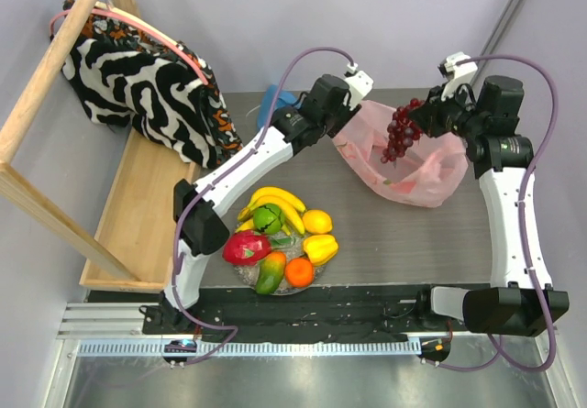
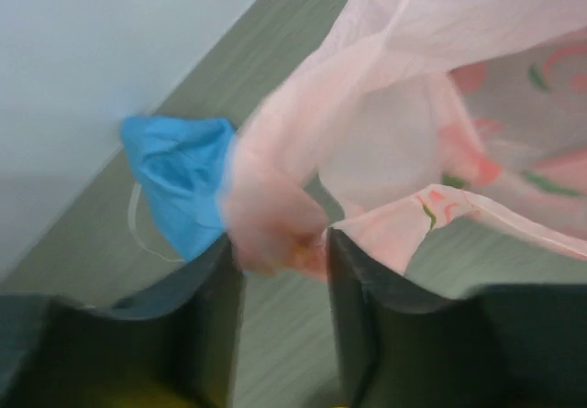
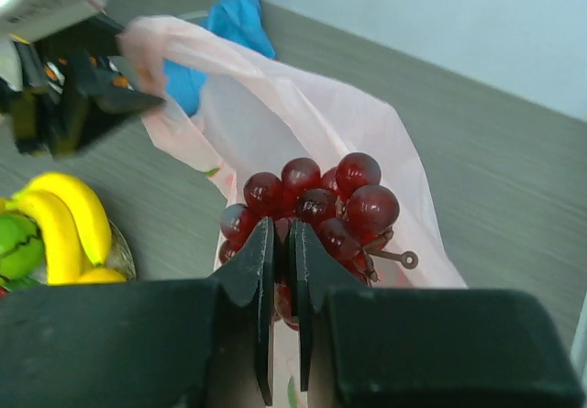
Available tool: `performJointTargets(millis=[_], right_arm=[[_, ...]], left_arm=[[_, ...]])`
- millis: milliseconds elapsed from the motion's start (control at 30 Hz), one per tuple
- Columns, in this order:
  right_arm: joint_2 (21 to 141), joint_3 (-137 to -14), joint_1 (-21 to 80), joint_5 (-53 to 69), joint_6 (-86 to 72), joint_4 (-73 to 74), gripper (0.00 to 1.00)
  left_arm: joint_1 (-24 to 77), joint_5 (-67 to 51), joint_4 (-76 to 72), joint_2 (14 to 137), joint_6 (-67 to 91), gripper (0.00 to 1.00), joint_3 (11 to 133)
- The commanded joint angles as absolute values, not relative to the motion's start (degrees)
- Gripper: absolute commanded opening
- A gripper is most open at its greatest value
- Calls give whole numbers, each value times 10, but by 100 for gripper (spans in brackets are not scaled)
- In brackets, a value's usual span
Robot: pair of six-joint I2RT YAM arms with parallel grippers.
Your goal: Take the fake fruits out of the plastic bag
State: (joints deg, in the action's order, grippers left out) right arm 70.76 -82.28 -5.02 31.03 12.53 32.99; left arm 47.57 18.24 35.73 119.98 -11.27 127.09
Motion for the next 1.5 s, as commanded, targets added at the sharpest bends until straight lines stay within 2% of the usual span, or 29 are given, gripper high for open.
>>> performJointTargets(millis=[0,33,67,133,400,433,767,967,1233,1467], right_arm=[[723,-878,-50,352,61,278,1],[726,-880,-50,353,58,275,1],[727,-881,-50,353,56,274,1],[726,-879,-50,354,57,272,1],[700,-912,-30,353,66,297,1],[698,-918,-26,349,70,307,1],[708,-1021,83,342,102,435,1],[725,-1007,238,327,155,525,1],[751,-954,368,319,172,529,1],[796,-907,467,335,142,462,1]], left_arm=[[469,198,328,1183,-117,64,1278],[468,204,328,1177,-114,75,1274],[469,211,327,1166,-111,81,1271],[468,218,323,1151,-117,85,1262],[445,214,336,1036,-127,88,1214],[442,215,336,1023,-130,100,1203],[412,175,369,898,-140,100,1128],[361,113,381,839,-112,100,1085],[297,55,396,812,-107,100,1082],[259,33,395,802,-100,100,1067]])
